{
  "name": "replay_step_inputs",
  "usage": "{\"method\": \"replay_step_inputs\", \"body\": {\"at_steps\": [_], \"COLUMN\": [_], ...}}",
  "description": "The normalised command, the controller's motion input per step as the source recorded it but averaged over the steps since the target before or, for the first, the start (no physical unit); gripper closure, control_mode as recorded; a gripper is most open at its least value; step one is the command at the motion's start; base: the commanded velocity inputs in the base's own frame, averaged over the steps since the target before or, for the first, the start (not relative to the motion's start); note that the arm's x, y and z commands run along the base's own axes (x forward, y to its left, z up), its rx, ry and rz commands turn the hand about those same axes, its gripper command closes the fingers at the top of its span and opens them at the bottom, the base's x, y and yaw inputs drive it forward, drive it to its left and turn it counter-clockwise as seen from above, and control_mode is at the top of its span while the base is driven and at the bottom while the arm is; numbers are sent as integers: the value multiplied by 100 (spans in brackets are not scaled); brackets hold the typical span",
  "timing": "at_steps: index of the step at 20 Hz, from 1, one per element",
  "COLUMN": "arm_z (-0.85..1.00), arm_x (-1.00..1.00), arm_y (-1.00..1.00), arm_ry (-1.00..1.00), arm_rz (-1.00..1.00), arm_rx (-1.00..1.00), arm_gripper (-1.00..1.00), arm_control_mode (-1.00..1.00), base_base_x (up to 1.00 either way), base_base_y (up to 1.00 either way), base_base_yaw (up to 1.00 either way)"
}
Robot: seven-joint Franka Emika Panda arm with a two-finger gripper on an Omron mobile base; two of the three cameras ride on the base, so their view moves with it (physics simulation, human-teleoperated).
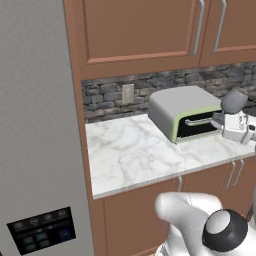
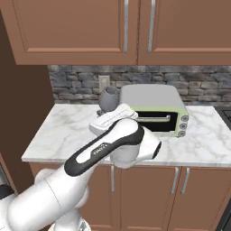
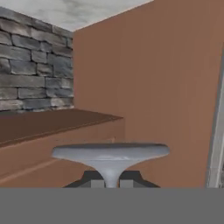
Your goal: Retrieve the wine glasses from the counter and place one next to each plate.
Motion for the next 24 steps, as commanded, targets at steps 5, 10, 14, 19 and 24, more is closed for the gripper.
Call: {"method": "replay_step_inputs", "body": {"at_steps": [5, 10, 14, 19, 24], "arm_z": [52, 50, 47, 66, 28], "arm_x": [-98, -100, -100, -75, -19], "arm_y": [57, 40, 46, 60, 13], "arm_ry": [-28, -21, -15, -7, 1], "arm_rz": [14, 17, 16, 6, 0], "arm_rx": [0, -2, -10, -10, -3], "arm_gripper": [100, 100, 100, 100, 100], "arm_control_mode": [-100, -100, -100, -100, 100], "base_base_x": [0, 0, 0, 0, 0], "base_base_y": [0, 0, 0, 0, -3], "base_base_yaw": [0, 0, 0, 0, -4]}}
